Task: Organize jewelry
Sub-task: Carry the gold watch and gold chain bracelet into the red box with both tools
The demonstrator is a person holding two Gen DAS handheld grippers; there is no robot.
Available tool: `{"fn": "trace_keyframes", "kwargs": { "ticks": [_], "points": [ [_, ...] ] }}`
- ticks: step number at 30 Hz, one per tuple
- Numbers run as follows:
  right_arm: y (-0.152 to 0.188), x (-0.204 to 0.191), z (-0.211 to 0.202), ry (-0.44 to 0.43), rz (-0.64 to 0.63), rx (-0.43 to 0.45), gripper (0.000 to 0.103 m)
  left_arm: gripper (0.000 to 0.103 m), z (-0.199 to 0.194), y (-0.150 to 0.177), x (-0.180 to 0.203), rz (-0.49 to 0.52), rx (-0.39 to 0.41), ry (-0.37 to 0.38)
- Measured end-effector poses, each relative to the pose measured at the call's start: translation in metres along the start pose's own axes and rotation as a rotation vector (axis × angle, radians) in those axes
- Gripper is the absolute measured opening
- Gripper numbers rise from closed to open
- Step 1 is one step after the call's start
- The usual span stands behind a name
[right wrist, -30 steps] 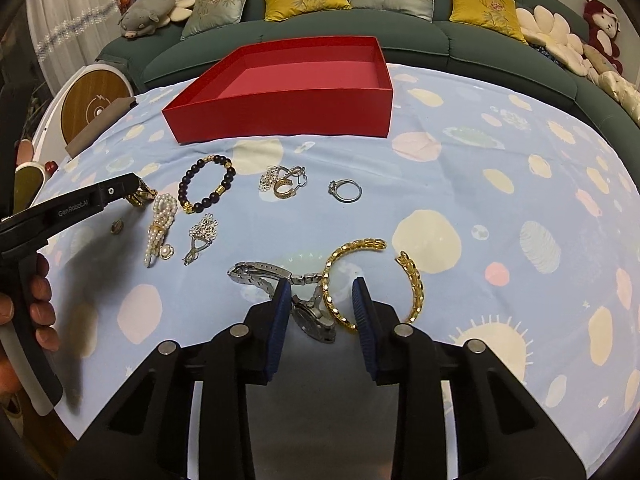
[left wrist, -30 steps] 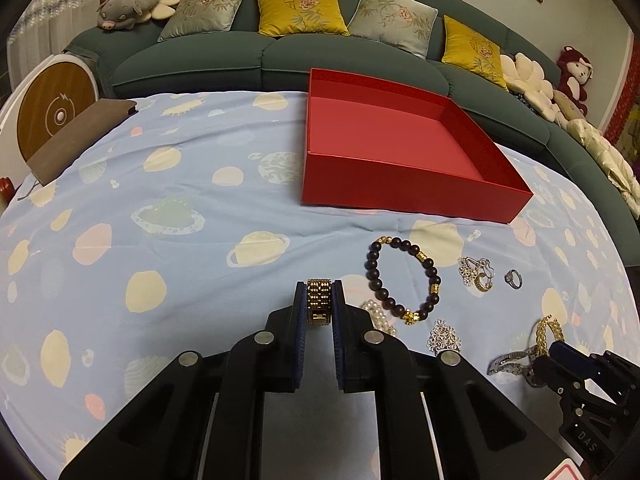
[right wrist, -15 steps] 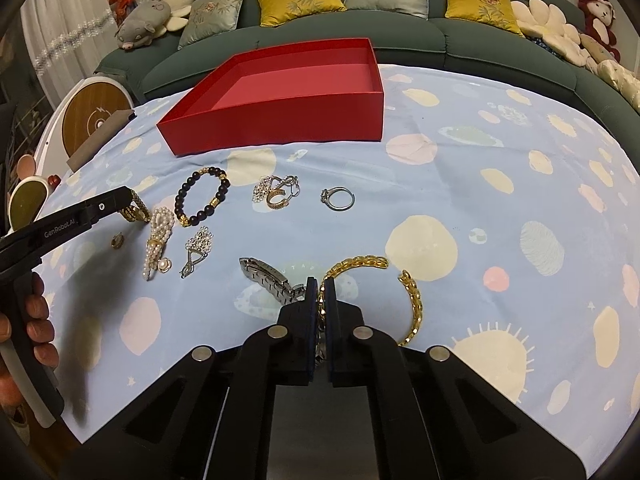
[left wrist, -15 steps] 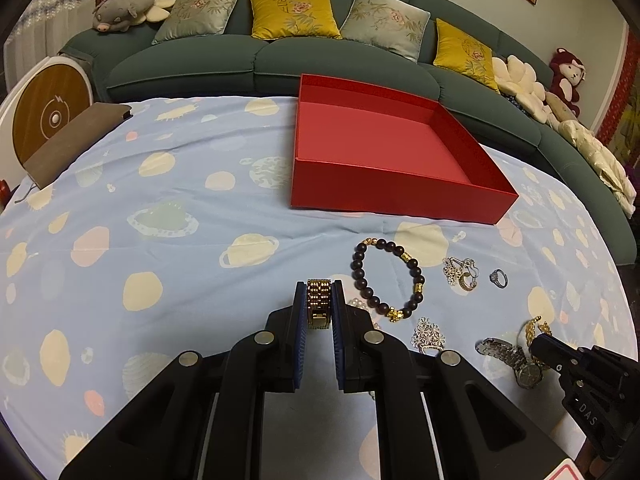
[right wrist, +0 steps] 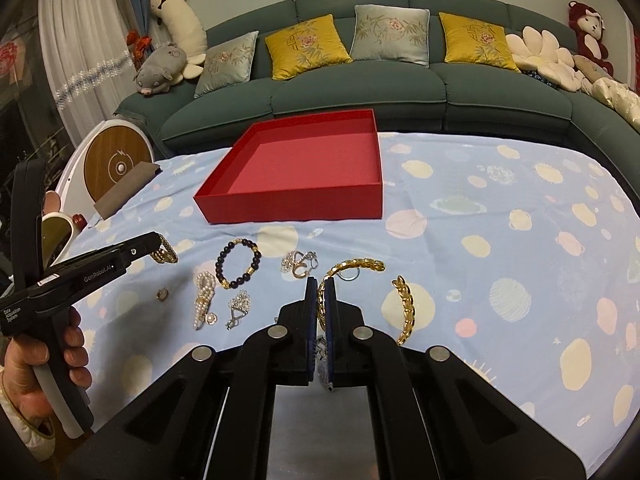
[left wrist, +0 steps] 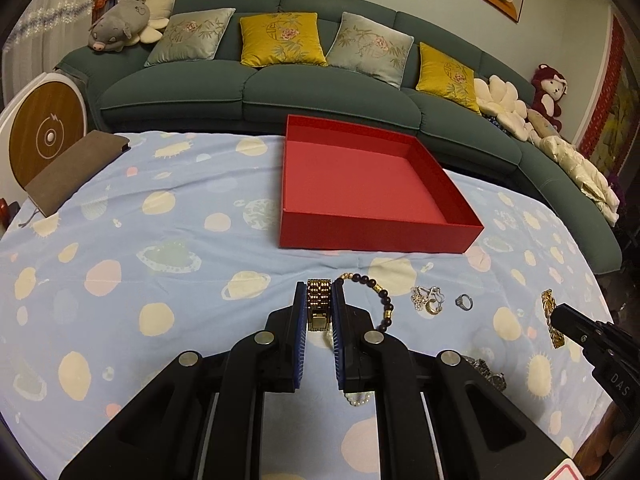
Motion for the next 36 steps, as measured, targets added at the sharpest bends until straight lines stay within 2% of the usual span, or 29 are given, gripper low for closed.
{"fn": "trace_keyframes", "kwargs": {
  "ticks": [10,16,22,36],
  "points": [
    [-0.036,0.001,-0.021,-0.012,0.008,0.07,0.002,0.009,-0.035,-0.045,-0.001,-0.002,0.101,-0.003],
    [-0.077,0.002,-0.018,-0.011,-0.026,0.101,0.002,0.009,-0.026,-0.077,0.01,0.033,0.112,-0.006],
    [-0.116,0.004,0.017,-0.009,-0.046,0.098,0.002,0.009,0.016,-0.113,0.018,0.05,0.083,-0.016],
    [-0.206,0.006,0.144,-0.036,-0.051,0.064,0.002,0.009,0.145,-0.182,0.036,0.084,0.013,-0.059]
  ]
}}
Point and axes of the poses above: each gripper's, at about its wrist camera, not at the fingertips, and z roughly the way its jaws point, x to its right, y to its underside, the point moved 9 cm from there along z, roughly the way its jaws point, and after that the axes turned 2 degrees about -z, right-handed, at the moved point
